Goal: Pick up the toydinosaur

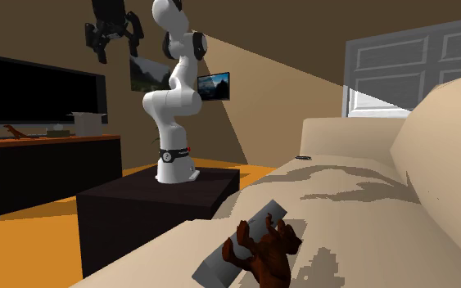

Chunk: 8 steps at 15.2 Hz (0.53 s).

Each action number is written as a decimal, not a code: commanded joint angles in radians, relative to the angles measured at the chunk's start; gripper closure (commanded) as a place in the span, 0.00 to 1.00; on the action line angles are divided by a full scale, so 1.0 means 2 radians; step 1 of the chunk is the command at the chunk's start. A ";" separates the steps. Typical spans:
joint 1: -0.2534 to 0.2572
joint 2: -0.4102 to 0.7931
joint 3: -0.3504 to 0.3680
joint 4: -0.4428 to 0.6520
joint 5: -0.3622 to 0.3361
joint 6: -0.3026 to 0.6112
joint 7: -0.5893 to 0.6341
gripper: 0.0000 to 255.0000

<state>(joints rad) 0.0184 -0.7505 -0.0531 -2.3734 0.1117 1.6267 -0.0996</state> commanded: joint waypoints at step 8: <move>0.023 0.054 0.066 -0.027 0.040 0.072 0.074 0.00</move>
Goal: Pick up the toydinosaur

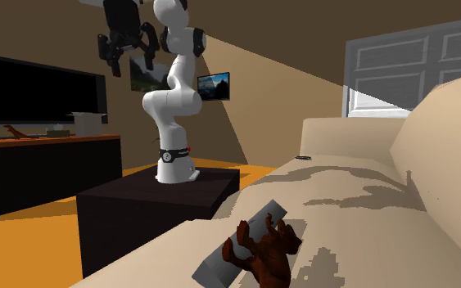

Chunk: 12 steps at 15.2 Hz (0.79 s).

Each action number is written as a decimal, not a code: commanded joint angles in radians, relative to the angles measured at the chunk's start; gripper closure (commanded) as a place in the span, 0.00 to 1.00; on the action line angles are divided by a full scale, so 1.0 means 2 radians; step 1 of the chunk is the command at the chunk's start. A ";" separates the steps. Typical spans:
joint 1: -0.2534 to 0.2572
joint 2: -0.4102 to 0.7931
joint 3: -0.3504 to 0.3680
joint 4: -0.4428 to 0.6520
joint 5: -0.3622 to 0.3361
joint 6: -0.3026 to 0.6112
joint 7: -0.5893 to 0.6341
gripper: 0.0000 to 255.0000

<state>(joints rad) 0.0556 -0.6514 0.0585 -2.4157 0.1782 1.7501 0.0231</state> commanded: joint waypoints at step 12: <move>0.035 0.172 0.115 0.022 0.042 0.135 0.137 0.00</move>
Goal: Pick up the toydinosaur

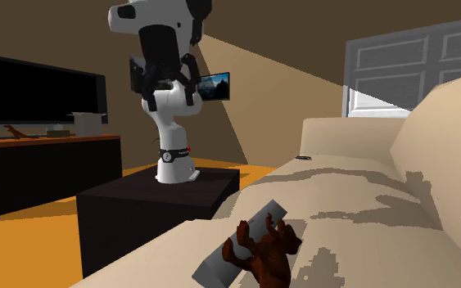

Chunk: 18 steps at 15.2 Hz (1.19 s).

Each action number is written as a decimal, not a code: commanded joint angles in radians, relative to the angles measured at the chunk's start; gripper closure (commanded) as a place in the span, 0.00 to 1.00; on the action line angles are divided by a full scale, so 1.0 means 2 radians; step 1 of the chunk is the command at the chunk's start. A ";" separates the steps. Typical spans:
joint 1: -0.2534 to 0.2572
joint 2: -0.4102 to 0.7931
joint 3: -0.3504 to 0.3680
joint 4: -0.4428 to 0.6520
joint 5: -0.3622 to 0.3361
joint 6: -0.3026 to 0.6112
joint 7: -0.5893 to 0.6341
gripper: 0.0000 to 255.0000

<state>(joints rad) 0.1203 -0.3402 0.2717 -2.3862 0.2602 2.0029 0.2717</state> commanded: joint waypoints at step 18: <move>0.078 0.367 0.066 0.217 -0.099 0.112 0.227 0.00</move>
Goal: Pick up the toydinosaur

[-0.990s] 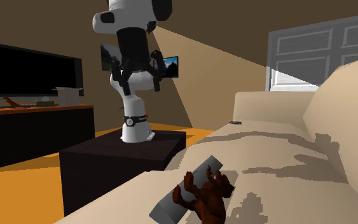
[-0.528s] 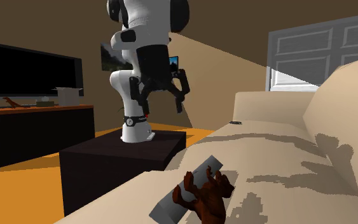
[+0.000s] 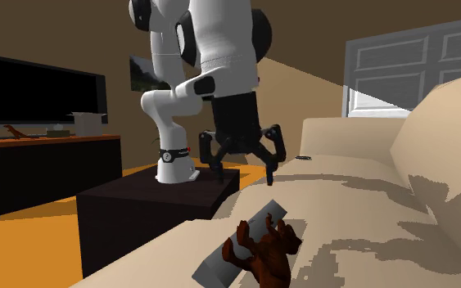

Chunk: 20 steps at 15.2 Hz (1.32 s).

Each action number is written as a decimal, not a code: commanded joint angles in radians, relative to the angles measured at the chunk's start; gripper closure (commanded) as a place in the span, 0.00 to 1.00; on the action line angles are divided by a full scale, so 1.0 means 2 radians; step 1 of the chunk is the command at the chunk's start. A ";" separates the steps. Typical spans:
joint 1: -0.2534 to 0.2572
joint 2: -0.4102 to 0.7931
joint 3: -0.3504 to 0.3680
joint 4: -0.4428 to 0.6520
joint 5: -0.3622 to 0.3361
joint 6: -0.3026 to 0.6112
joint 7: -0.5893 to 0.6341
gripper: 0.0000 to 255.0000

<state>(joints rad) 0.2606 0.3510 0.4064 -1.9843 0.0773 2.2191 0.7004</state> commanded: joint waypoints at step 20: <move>0.049 0.142 -0.020 0.095 -0.038 0.034 0.047 1.00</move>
<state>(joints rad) 0.3582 0.6341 0.3660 -1.7933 0.0005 2.2860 0.7948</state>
